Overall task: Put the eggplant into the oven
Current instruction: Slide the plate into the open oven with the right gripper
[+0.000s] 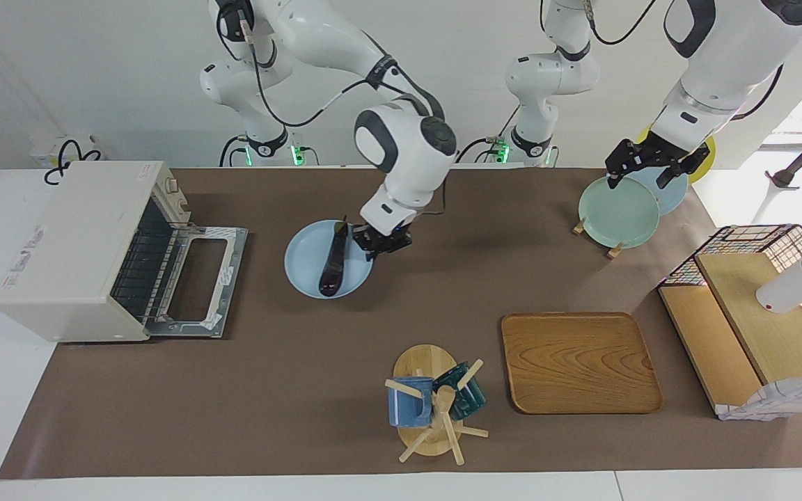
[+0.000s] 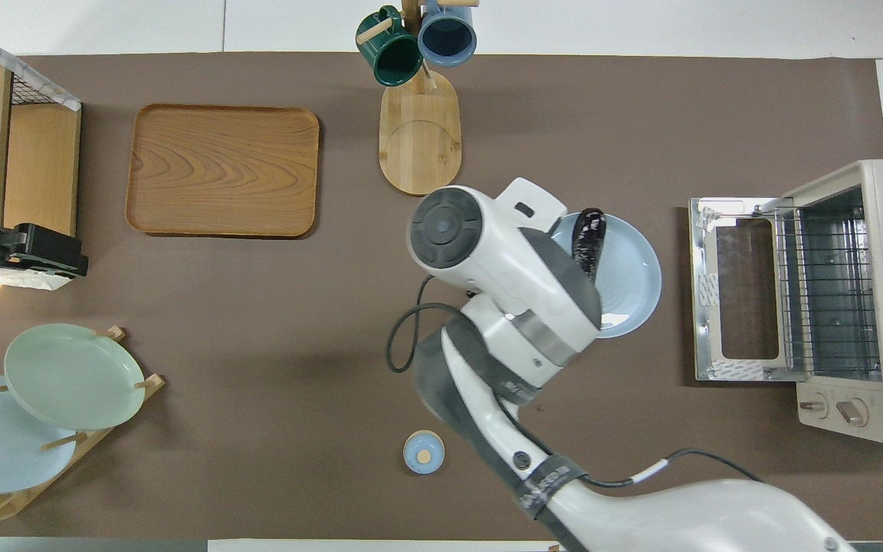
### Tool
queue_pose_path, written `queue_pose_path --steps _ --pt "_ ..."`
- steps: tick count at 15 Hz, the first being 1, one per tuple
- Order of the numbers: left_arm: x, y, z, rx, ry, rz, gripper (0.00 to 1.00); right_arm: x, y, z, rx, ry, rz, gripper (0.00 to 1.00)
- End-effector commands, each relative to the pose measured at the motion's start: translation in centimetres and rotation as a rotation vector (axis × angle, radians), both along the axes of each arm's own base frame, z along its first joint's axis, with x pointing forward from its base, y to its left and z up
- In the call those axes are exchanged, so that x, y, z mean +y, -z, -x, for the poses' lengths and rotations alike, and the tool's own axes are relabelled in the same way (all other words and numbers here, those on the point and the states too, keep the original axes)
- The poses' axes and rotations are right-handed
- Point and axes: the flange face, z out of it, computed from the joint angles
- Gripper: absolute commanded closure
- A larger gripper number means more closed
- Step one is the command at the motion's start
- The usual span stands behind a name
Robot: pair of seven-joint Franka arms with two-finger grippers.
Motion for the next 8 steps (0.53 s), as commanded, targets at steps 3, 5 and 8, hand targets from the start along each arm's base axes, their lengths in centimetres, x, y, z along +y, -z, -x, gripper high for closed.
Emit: queue_pose_path --steps 3,5,8 --pt "0.1 0.2 0.2 -0.02 0.008 -0.009 0.0 -16.4 -1.5 3.0 0.063 -0.06 -0.03 1.0" --pt "-0.2 0.2 0.2 -0.02 0.017 -0.009 0.0 -21.0 -2.0 3.0 0.088 -0.065 -0.04 1.0" --pt "-0.1 0.2 0.1 -0.021 0.02 -0.011 0.0 -26.3 -2.2 3.4 0.106 -0.036 -0.052 1.0"
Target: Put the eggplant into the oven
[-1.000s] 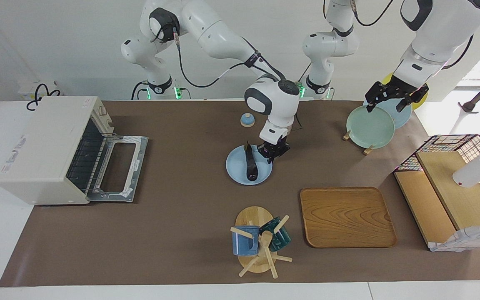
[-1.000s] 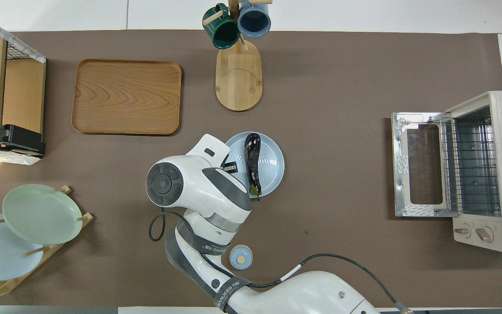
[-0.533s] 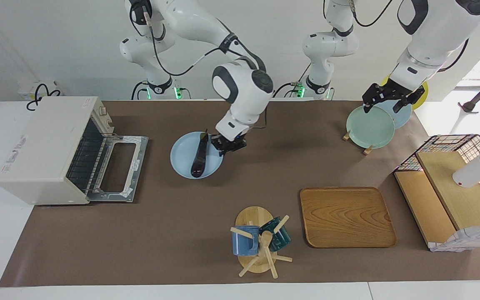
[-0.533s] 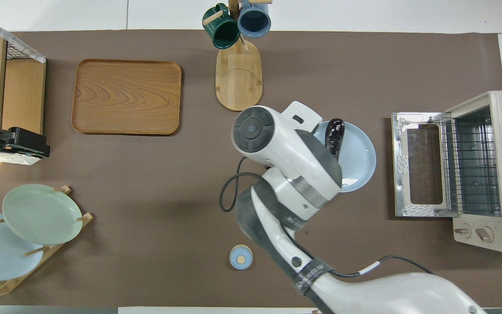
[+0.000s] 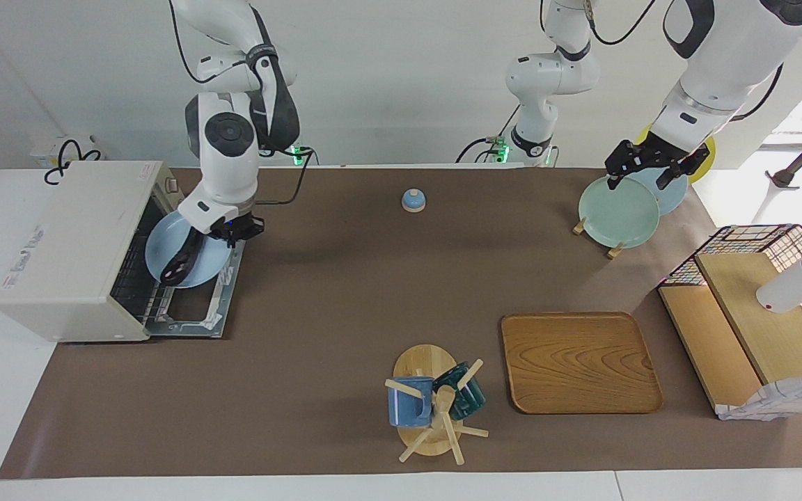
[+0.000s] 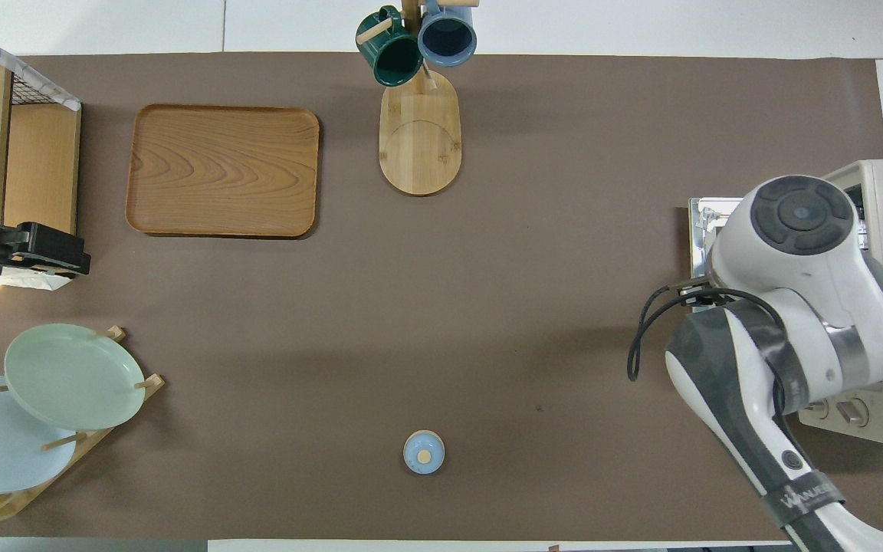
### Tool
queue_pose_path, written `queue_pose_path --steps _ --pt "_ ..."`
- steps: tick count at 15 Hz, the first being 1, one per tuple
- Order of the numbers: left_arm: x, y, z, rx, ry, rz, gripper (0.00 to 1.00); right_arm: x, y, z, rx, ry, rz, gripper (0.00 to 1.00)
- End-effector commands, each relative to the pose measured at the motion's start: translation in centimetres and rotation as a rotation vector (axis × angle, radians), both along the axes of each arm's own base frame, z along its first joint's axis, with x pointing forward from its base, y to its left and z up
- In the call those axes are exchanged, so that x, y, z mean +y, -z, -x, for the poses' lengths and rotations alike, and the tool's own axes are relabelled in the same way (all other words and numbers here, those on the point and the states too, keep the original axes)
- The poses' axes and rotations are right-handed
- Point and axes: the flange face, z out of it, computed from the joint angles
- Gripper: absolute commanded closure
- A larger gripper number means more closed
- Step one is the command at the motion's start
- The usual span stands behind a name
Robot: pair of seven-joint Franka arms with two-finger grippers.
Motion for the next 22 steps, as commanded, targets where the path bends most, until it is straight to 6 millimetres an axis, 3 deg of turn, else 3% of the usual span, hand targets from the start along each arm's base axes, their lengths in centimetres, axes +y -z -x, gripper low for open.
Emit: queue_pose_path --steps 1,3,6,10,12,17,19,20,22 --pt "0.2 0.1 0.1 -0.021 0.013 -0.011 0.0 -4.8 0.3 0.9 -0.002 -0.011 -0.009 1.0" --pt "0.2 0.0 -0.1 -0.041 0.005 -0.01 0.0 -8.5 1.5 1.3 -0.014 -0.021 -0.029 1.0" --pt "0.3 0.0 -0.2 -0.042 0.004 -0.01 0.0 -10.9 3.9 3.4 -0.034 -0.021 -0.055 1.0" --pt "0.6 -0.1 -0.2 -0.045 -0.004 -0.01 0.0 -11.2 3.8 3.2 -0.063 -0.033 -0.067 1.0" --pt "0.6 -0.1 -0.1 -0.041 0.002 -0.01 0.0 -11.2 3.7 3.0 -0.071 -0.034 -0.069 0.71" --pt "0.9 0.0 0.0 -0.03 -0.009 -0.011 0.0 -11.4 1.3 1.3 -0.033 -0.062 -0.134 0.68" --pt "0.9 -0.1 0.0 -0.031 -0.009 -0.011 0.0 -9.9 -0.8 0.1 -0.03 -0.08 -0.131 0.7" --pt "0.9 -0.1 0.0 -0.031 -0.007 -0.011 0.0 -8.5 -1.1 -0.5 -0.034 -0.086 -0.145 0.75" --pt "0.9 -0.1 0.0 -0.031 -0.007 -0.011 0.0 -6.0 -0.7 -1.0 -0.083 -0.077 -0.197 1.0"
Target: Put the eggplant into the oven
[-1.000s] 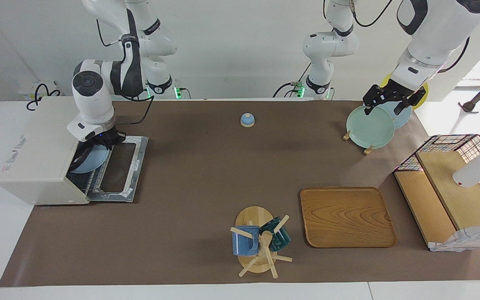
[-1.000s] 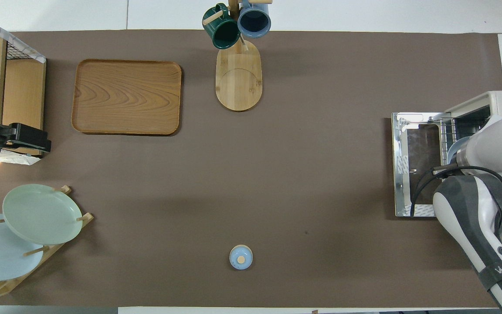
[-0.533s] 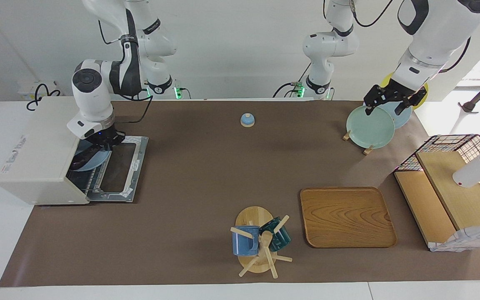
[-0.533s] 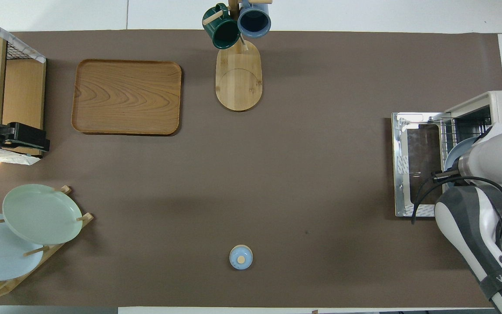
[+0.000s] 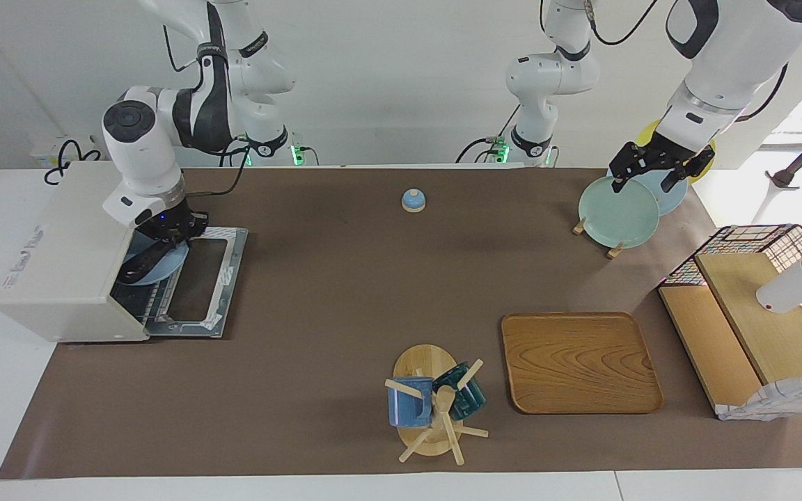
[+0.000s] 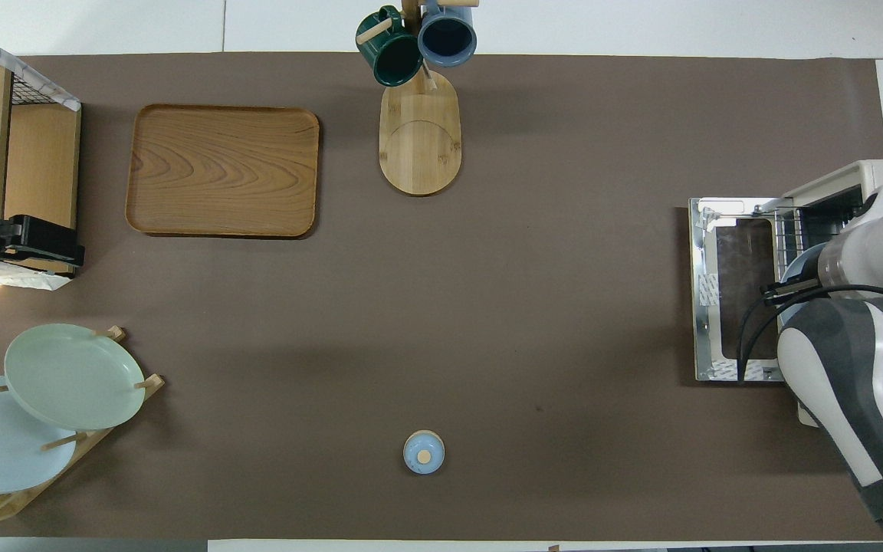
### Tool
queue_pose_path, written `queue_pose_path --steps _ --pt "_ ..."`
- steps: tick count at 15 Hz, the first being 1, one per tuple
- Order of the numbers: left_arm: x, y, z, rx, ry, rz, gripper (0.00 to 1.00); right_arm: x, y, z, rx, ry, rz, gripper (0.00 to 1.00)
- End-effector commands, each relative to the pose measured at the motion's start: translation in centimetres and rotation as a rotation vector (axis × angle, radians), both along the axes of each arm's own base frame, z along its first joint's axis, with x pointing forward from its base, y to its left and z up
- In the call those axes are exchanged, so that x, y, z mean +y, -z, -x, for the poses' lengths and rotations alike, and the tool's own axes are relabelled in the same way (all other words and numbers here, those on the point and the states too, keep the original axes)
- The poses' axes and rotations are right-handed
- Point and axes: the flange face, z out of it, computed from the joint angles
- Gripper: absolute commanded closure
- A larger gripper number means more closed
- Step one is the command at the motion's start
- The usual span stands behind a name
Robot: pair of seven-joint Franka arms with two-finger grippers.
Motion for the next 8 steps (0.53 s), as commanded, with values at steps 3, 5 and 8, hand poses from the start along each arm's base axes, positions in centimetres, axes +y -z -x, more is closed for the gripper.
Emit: queue_pose_path --steps 3,5,8 --pt "0.4 0.2 0.4 -0.002 0.004 -0.013 0.0 7.1 5.2 -2.6 -0.064 0.014 -0.057 1.0" --pt "0.4 0.1 0.4 -0.003 0.004 -0.013 0.0 8.4 7.8 -3.1 -0.059 0.019 -0.059 1.0" --pt "0.4 0.2 0.4 -0.002 0.004 -0.013 0.0 8.5 10.8 -3.2 -0.042 0.046 -0.058 1.0"
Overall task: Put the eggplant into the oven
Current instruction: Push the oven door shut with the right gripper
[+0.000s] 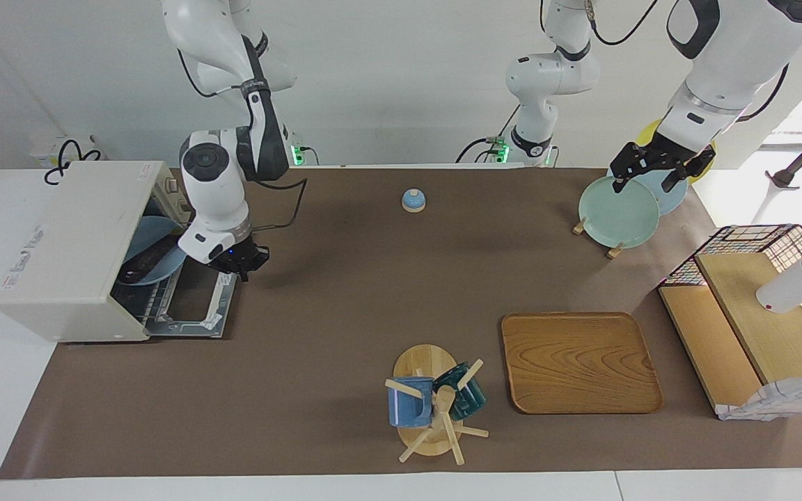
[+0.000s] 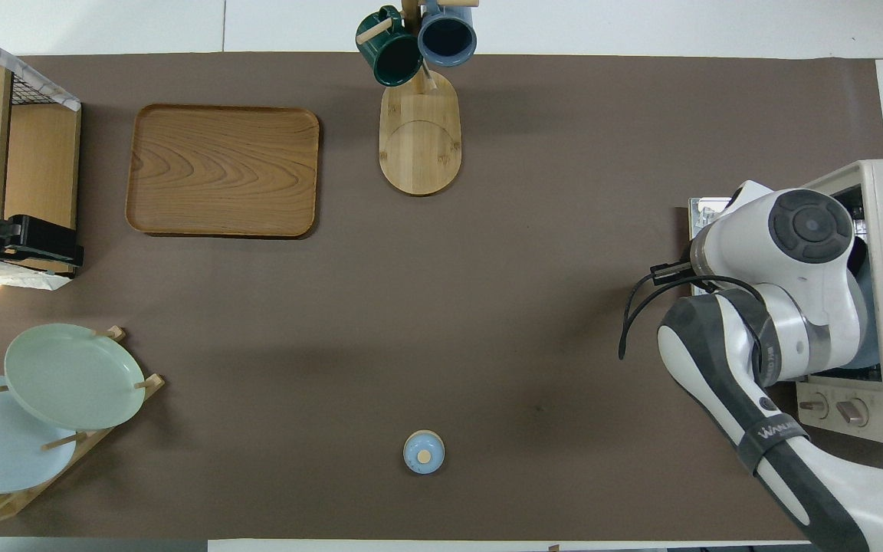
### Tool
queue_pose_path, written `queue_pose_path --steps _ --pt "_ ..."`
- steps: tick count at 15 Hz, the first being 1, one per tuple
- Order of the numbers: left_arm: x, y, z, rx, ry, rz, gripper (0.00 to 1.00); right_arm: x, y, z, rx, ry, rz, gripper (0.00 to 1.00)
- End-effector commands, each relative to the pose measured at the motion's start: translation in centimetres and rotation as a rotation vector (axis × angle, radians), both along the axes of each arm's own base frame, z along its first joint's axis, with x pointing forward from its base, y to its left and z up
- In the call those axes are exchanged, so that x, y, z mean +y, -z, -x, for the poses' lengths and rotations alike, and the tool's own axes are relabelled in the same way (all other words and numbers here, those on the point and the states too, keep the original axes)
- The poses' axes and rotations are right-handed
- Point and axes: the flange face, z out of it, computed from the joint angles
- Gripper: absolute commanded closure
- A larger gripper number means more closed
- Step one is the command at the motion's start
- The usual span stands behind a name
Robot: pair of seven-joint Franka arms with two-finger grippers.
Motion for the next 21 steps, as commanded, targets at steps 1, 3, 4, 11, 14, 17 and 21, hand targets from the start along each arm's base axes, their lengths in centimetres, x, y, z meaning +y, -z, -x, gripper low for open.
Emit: queue_pose_path --steps 1,3,4,11,14,17,21 --pt "0.3 0.1 0.4 -0.003 0.006 -0.013 0.0 -0.5 1.8 0.1 0.012 0.03 -0.012 1.0" --pt "0.3 0.0 0.4 -0.004 0.006 -0.013 0.0 -0.4 2.3 0.2 0.025 0.015 0.004 1.0" --pt "0.3 0.1 0.4 -0.003 0.006 -0.013 0.0 -0.4 2.2 0.3 0.028 0.012 0.007 1.0" --pt "0.3 0.1 0.4 -0.003 0.006 -0.013 0.0 -1.0 2.8 1.0 0.039 -0.048 0.1 1.0" --pt "0.3 0.0 0.4 -0.006 0.006 -0.013 0.0 -1.0 3.1 1.0 0.045 -0.062 0.115 1.0" --pt "0.3 0.1 0.4 -0.003 0.006 -0.013 0.0 -1.7 2.5 0.7 0.05 -0.141 0.211 1.0" --pt "0.3 0.0 0.4 -0.004 0.006 -0.013 0.0 -2.3 -1.0 -1.3 0.1 -0.184 0.264 1.0"
